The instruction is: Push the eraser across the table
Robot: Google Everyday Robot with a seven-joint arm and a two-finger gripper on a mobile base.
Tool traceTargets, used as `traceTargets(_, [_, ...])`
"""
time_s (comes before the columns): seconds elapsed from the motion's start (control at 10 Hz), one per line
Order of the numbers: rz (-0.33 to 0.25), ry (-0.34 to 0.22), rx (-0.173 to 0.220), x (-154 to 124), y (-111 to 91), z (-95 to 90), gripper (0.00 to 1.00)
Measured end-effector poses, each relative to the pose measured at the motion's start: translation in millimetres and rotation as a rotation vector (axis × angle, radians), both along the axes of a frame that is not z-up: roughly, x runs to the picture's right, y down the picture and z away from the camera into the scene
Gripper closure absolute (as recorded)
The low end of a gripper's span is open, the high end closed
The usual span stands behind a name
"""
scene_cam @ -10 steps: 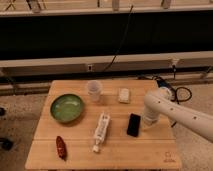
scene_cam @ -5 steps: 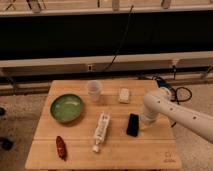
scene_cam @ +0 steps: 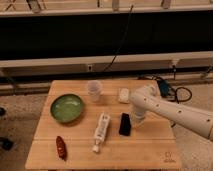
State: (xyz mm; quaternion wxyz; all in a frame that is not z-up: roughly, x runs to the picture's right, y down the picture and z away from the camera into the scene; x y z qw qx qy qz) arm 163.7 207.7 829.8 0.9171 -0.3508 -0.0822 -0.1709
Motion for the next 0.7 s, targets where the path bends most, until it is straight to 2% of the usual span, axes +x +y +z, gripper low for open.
traceTargets(0.2, [-0.035,-0.008,-0.001,-6.0,-4.0,-0.1,0.98])
traceTargets(0.5, [-0.11,-0.034,-0.002,-43.7,-11.6,0.3,0.98])
traceTargets(0.7, [-0.147,-0.042,0.004,-50.6,-14.8,0.9,0.98])
